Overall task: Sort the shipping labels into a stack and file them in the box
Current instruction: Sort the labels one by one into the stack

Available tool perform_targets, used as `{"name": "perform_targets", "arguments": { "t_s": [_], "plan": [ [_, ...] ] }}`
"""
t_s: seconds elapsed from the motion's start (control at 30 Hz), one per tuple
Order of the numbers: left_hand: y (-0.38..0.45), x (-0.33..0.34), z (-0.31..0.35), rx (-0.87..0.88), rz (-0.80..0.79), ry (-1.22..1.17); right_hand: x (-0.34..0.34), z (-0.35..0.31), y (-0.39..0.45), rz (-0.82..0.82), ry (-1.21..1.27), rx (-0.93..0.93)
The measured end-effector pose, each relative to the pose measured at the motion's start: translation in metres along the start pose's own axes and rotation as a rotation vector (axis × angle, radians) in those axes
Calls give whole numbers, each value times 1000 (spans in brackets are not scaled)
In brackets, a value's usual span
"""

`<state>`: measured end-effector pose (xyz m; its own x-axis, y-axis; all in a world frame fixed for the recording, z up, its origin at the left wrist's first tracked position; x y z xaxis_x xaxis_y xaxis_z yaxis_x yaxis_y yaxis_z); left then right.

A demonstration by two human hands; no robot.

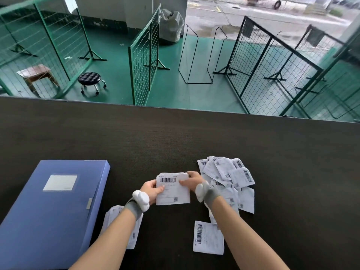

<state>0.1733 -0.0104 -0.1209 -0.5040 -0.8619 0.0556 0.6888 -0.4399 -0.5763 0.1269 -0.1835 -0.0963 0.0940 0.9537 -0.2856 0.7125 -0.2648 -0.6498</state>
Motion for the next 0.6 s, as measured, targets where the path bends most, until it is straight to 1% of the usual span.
{"name": "perform_targets", "arguments": {
  "t_s": [0.1,0.2,0.27,0.3,0.4,0.43,0.5,0.6],
  "plan": [
    [-8,11,-6,10,-8,92,-7,13,-6,77,-29,24],
    [-9,8,-12,-2,68,170,-12,33,-14,98,-196,38],
    [-10,0,-17,-8,124,230,-19,46,-24,124,-335,7],
    [-11,-2,-20,-12,136,261,-21,57,-29,111,-422,-3],
    [-17,-5,-30,-38,145,309,-18,86,-38,-22,-645,14],
    [-18,-5,-33,-45,143,315,-15,91,-40,-44,-749,10],
    [-23,-1,-38,-62,125,321,-9,95,-44,-47,-885,-36],
    [-25,4,-42,-69,113,346,-6,91,-47,20,-919,-123]
  ]
}}
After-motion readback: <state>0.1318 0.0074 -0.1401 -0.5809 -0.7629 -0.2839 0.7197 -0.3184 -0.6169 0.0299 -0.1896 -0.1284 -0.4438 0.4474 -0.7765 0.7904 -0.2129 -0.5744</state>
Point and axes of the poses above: each hand's wrist, its own y-axis towards the middle knuckle, its own x-axis out of the palm, z = x × y, the point moved 8 cm from there along y, towards the middle knuckle, and after that the axes turned 3 degrees about x, right-handed, at the moved point
